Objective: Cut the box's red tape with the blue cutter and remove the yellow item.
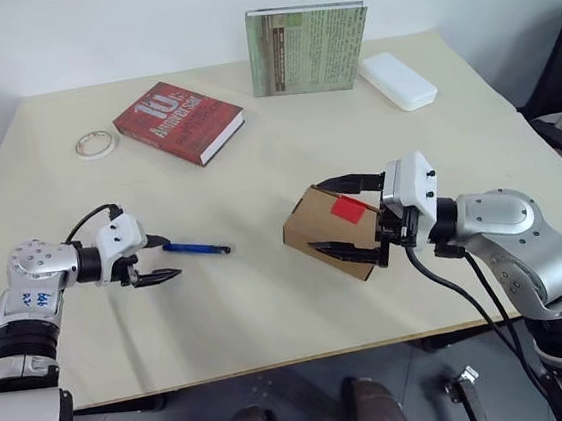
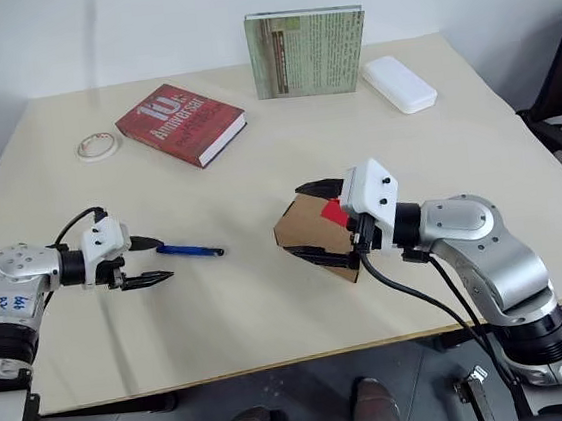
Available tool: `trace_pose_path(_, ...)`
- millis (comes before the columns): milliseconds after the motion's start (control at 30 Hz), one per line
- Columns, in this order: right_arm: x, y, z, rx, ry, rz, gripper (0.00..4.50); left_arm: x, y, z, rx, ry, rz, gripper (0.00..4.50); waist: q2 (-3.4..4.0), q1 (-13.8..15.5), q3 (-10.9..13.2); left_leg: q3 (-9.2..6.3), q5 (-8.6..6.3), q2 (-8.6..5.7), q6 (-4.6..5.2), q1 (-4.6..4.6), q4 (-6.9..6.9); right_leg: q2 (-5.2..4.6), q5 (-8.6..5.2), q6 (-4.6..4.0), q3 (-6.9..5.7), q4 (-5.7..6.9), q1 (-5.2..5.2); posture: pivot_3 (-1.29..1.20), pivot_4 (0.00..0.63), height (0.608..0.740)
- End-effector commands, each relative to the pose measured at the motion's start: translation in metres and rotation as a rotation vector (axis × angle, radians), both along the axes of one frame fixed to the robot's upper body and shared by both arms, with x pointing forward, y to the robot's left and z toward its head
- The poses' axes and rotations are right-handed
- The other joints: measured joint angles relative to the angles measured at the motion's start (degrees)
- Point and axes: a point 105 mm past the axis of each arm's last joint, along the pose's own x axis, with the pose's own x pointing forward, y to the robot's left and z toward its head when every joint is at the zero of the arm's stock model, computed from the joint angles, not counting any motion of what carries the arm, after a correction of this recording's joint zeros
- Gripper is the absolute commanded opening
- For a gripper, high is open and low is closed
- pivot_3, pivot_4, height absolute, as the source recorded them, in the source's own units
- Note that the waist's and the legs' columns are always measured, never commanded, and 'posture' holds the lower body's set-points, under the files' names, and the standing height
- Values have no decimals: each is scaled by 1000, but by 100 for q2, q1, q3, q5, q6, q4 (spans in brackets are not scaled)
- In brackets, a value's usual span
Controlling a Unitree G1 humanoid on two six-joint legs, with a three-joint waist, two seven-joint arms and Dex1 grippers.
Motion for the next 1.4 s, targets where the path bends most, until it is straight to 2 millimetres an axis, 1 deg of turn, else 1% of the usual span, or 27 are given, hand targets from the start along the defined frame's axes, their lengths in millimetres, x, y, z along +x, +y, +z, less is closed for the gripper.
trace_pose_path(33, -1, 2, 12, 16, -45, 21, 4500, 1, 0, -29, 50, 40, 39, 3633, 4, 21, -2, 1, 0, 0, 0, 0, 2, 0, 0, 0, 1, 1, 1, 0, 150, 740)
trace_pose_path(133, 1, 3, 13, 14, -48, 26, 4500, 13, -3, -30, 89, 0, 51, 3633, 3, 143, -3, -2, 3, -2, 5, -1, 12, -3, 0, -1, -1, 4, 6, 0, 150, 740)
trace_pose_path(200, 1, 3, 14, 13, -51, 24, 4500, 15, -7, -34, 134, -9, 10, 3633, 2, 196, -5, -2, 9, -4, 11, -1, 15, -4, 4, -8, -1, 2, 10, 0, 150, 740)
trace_pose_path(233, 1, 2, 14, 12, -53, 21, 4500, 15, -9, -36, 154, -3, -10, 3253, 2, 206, -6, -2, 12, -5, 13, -1, 15, -5, 6, -11, -1, 0, 11, 0, 150, 740)
trace_pose_path(300, 2, 1, 14, 11, -54, 16, 4500, 16, -11, -39, 172, 8, -31, 2786, 7, 208, -10, 0, 15, -6, 15, -1, 16, -6, 10, -17, 0, -2, 11, 0, 150, 740)
trace_pose_path(367, 1, -1, 14, 6, -63, 4, 4500, 16, -12, -41, 200, 16, -57, 2097, 13, 206, -14, -1, 15, -5, 15, 0, 16, -6, 10, -18, -1, 2, 11, 0, 150, 740)
trace_pose_path(467, 0, -2, 14, 6, -59, -2, 4500, 14, -12, -45, 239, 35, -88, 1203, 24, 199, -22, -1, 17, -5, 15, 1, 16, -6, 11, -20, -1, 5, 11, 0, 150, 740)
trace_pose_path(600, -1, -2, 14, 13, -60, -6, 4500, 13, -14, -46, 231, 80, -106, 9, 35, 158, -32, -1, 17, -5, 16, 1, 16, -6, 11, -20, -1, 6, 10, 0, 150, 740)
trace_pose_path(700, -1, -2, 14, 15, -61, -7, 4500, 12, -15, -43, 204, 102, -114, 9, 42, 152, -36, 0, 17, -5, 16, 1, 15, -6, 11, -20, -1, 6, 9, 0, 150, 740)
trace_pose_path(767, -1, -2, 14, 15, -61, -8, 4500, 11, -17, -39, 146, 138, -108, 9, 42, 144, -37, 0, 16, -5, 16, 1, 14, -6, 11, -20, -2, 4, 9, 0, 150, 740)
trace_pose_path(867, -1, -2, 14, 14, -59, -9, 4500, 10, -23, -29, 4, 204, -95, 9, 42, 136, -36, 3, 13, -5, 18, -4, 14, -5, 11, -19, -3, -2, 5, 0, 150, 740)
trace_pose_path(933, -1, -2, 14, 13, -59, -9, 4500, 9, -30, -18, -116, 264, -88, 9, 42, 134, -36, 9, 6, -5, 19, -7, 14, -6, 12, -17, -6, -3, -1, 0, 150, 740)
trace_pose_path(1033, -2, -2, 13, 13, -57, -8, 4500, 0, -38, 0, -280, 388, -87, 9, 30, 123, -29, 15, -4, -4, 18, -18, 12, -6, 14, -9, -12, -6, -14, 0, 150, 740)
trace_pose_path(1133, -2, -2, 12, 14, -54, -7, 4500, -11, -39, 3, -359, 479, -29, 9, 9, 117, -16, 15, -15, -3, 16, -27, 12, -6, 15, -4, -18, -7, -24, 0, 150, 740)
trace_pose_path(1233, -3, -3, 11, 14, -50, -5, 4500, -28, -44, 3, -438, 597, 42, 9, -14, 83, -2, 14, -22, -1, 14, -30, 8, -5, 14, -1, -22, -11, -26, 0, 150, 740)
trace_pose_path(1267, -4, -3, 11, 13, -49, -5, 4500, -37, -47, 2, -450, 643, 44, 9, -23, 61, 3, 12, -23, -1, 14, -31, 7, -5, 14, 0, -23, -13, -26, 0, 150, 740)
trace_pose_path(1367, -5, -3, 10, 13, -44, -3, 4500, -73, -50, -8, -413, 791, 77, 9, -42, 3, 15, 7, -27, 1, 11, -36, 5, -4, 11, 5, -24, -16, -27, 0, 150, 740)
trace_pose_path(1400, -5, -3, 9, 13, -43, -4, 4500, -81, -50, -10, -405, 820, 97, 9, -44, -7, 17, 6, -28, 2, 9, -36, 5, -4, 10, 7, -24, -17, -27, 0, 150, 740)
